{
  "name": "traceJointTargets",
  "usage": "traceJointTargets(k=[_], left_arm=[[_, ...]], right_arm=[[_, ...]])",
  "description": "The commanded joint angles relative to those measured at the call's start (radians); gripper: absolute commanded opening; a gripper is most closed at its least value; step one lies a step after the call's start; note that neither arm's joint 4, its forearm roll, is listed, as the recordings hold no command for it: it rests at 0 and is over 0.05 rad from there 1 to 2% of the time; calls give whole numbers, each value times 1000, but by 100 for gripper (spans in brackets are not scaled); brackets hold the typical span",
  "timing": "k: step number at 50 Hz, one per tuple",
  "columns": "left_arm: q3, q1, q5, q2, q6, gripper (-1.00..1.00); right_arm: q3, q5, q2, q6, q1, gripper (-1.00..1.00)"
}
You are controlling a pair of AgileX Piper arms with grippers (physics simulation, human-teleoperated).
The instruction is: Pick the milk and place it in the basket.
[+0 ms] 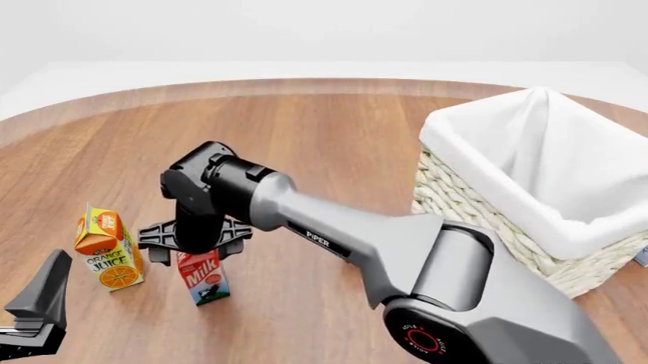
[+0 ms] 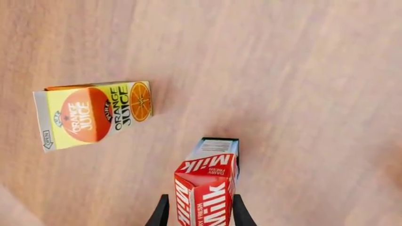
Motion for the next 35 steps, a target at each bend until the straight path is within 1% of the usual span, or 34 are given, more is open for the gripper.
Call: traceJointTargets(k=[1, 14, 26, 27, 31, 33, 35], left_arm=[[0, 0, 0, 0, 0, 100], [0, 0, 0, 0, 0, 100], [0, 0, 0, 0, 0, 100], [0, 0, 0, 0, 0, 100], [0, 0, 0, 0, 0, 100], [0, 0, 0, 0, 0, 100], [0, 0, 0, 0, 0, 100]], right_arm=[[1, -16, 44, 0, -9, 100], [43, -54, 49, 15, -18, 100], [43, -78, 62, 24, -10, 100], [56, -80, 61, 24, -10, -100], [50, -69, 48, 16, -12, -100], [31, -44, 33, 0, -18, -100], [38, -30, 0, -8, -16, -100]])
